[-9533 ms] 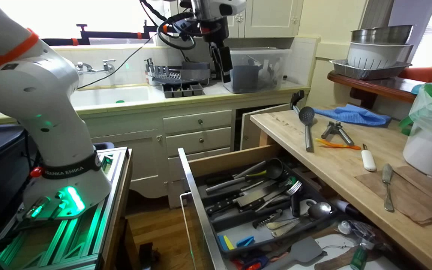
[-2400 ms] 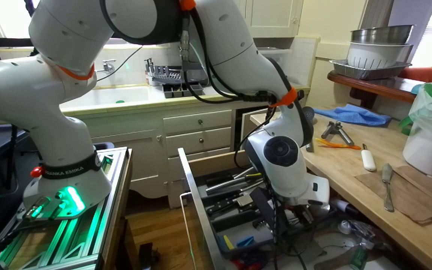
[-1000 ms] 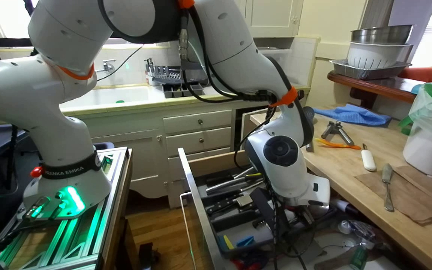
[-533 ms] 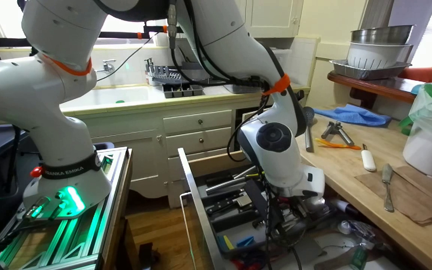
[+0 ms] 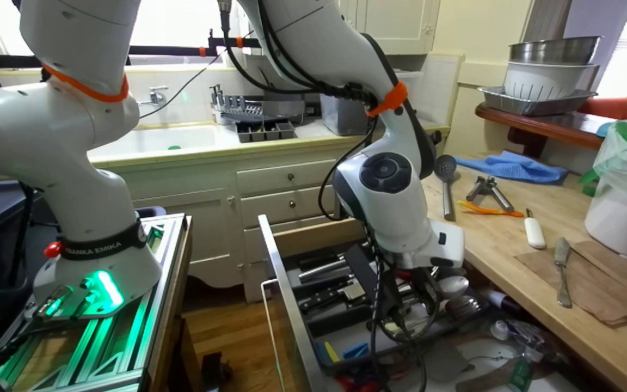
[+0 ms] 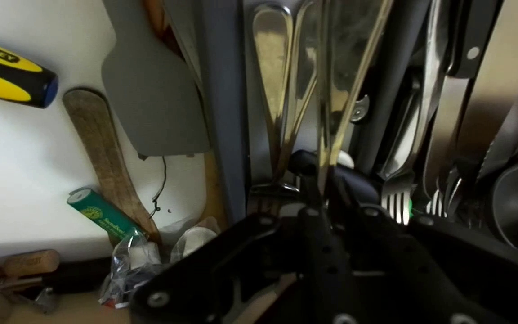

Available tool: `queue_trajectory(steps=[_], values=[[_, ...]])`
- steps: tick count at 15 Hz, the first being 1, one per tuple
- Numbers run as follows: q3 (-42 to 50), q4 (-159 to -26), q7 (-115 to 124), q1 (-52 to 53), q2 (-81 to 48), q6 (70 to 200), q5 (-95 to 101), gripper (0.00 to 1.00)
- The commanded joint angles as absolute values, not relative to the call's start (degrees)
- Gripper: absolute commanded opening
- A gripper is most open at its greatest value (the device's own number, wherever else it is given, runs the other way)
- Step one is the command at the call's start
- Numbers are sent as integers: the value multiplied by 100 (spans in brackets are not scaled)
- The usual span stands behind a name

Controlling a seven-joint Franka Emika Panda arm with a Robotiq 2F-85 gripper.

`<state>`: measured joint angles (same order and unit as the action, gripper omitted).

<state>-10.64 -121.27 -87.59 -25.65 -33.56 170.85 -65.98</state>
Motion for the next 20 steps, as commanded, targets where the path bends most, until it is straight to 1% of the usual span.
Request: queue_trajectory(steps=[1, 10, 14, 20], values=[[-1046, -12281, -8596, -2454, -3161, 16913, -6491, 3], [-1394, -12135, -9000, -2424, -3390, 16755, -6462, 3], [-1354, -12207, -9206, -2376, -3450, 16454, -6187, 3], [-1315, -12152, -9241, -2358, -3686, 16474, -5821, 3]])
